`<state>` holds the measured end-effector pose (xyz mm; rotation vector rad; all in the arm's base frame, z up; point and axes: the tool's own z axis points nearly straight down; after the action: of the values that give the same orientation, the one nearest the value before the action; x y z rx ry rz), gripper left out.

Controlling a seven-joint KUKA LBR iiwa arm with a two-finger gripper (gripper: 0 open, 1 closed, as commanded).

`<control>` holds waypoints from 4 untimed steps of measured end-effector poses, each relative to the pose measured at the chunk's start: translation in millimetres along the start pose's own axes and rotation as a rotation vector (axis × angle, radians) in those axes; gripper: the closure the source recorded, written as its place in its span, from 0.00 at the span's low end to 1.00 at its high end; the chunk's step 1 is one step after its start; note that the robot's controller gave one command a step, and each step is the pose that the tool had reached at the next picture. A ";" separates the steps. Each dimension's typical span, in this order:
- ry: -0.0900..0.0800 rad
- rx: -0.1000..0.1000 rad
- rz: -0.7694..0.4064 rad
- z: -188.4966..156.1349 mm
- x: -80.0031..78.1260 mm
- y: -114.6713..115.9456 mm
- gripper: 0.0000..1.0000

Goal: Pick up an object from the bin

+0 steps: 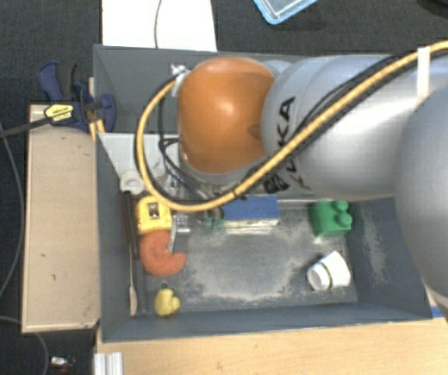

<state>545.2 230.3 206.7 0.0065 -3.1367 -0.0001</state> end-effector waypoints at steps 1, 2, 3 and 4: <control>-0.007 -0.001 0.005 -3.9 -2.0 -1.2 0.00; -0.011 -0.003 0.038 55.7 39.3 -57.0 0.00; -0.016 -0.004 0.088 94.2 55.8 -56.8 0.00; -0.011 -0.004 -0.033 124.5 28.4 -17.1 0.00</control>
Offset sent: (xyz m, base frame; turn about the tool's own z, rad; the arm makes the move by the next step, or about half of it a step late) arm -0.0585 -0.0839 -0.0842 0.0566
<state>516.3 213.1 82.3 0.0591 -3.1471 -0.0071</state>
